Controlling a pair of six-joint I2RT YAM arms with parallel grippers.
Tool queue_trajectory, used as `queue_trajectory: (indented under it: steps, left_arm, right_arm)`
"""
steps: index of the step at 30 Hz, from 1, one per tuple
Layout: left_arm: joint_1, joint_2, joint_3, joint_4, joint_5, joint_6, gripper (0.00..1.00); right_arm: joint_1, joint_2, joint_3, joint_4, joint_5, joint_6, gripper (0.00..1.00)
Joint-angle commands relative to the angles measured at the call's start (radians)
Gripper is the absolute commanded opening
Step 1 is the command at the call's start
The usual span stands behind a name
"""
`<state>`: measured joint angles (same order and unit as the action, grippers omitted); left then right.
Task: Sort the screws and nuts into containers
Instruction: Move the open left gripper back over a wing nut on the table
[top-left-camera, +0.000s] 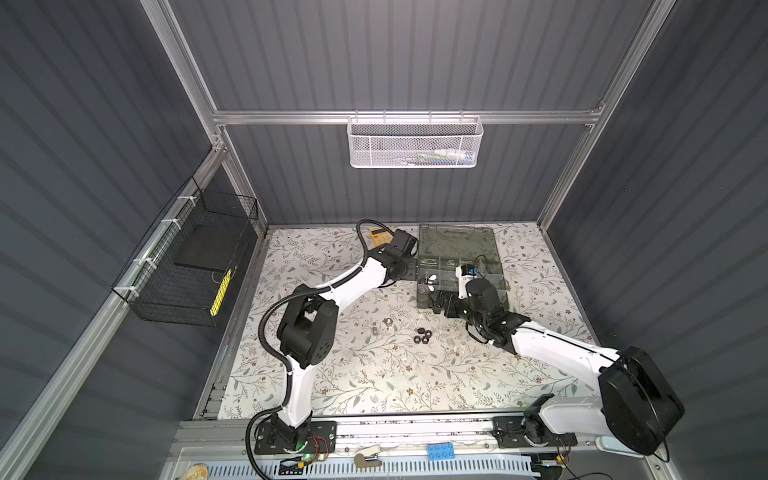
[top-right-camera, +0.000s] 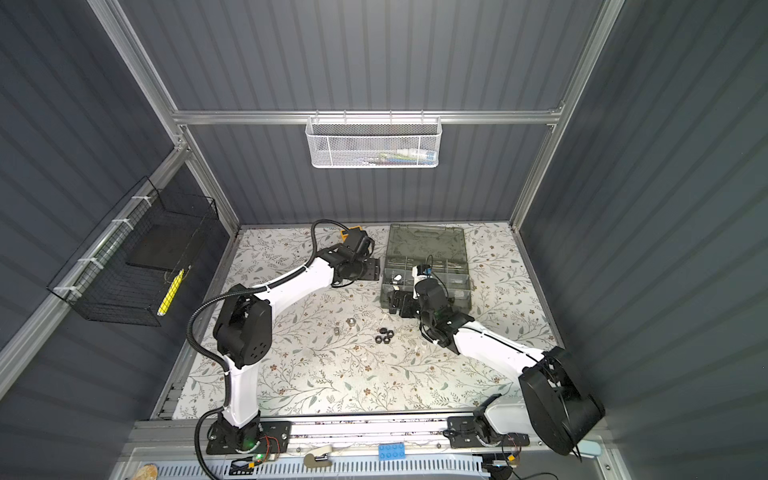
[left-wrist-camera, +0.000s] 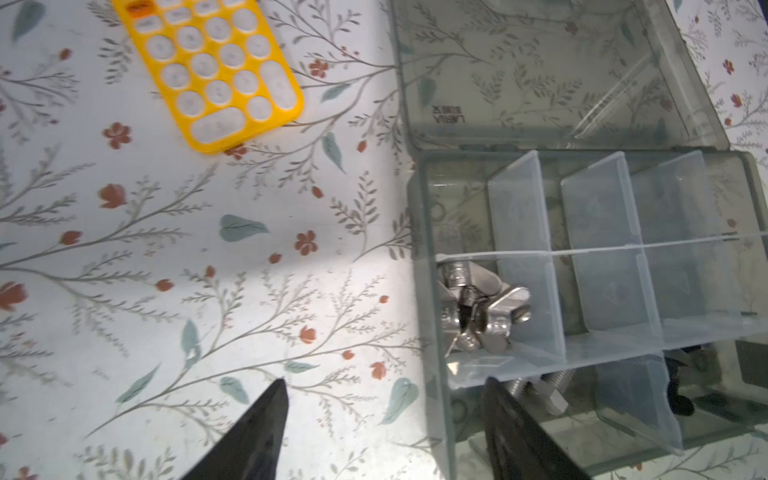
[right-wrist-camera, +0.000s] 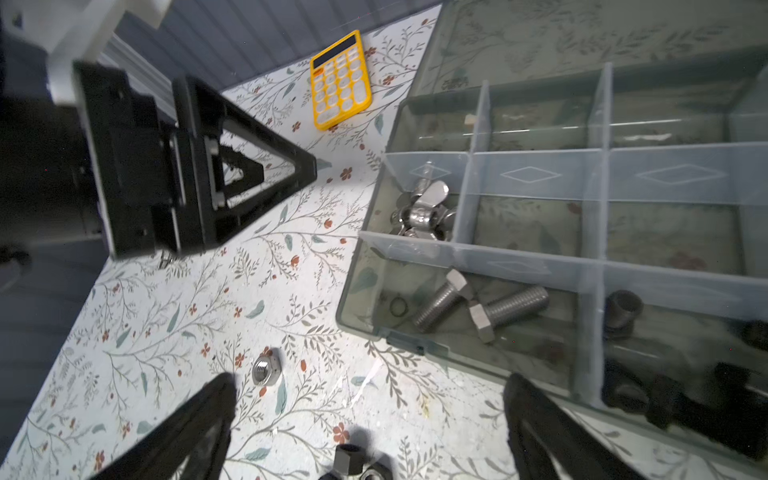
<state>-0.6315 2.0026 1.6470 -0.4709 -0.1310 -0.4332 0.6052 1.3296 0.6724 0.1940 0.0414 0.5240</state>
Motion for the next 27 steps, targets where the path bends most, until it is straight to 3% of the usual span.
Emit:
queue_trajectory:
  steps: [1,7,18,27]
  left_arm:
    - [0.042,-0.086,-0.065,0.005,-0.004,0.01,0.79]
    - [0.116,-0.189,-0.195,0.001,-0.041,0.019,1.0]
    - [0.344,-0.348,-0.494,0.003,-0.09,-0.03,1.0]
    - [0.515,-0.292,-0.618,0.124,-0.024,-0.059,0.95]
  right_arm:
    - [0.054,0.021,0.053,-0.01,0.046,-0.081,0.99]
    - [0.164,0.083,0.119,-0.044,0.1,-0.177,0.99]
    - [0.246,0.17,0.191,-0.089,0.147,-0.243,0.99]
    - [0.257,0.189,0.205,-0.096,0.147,-0.248,0.99]
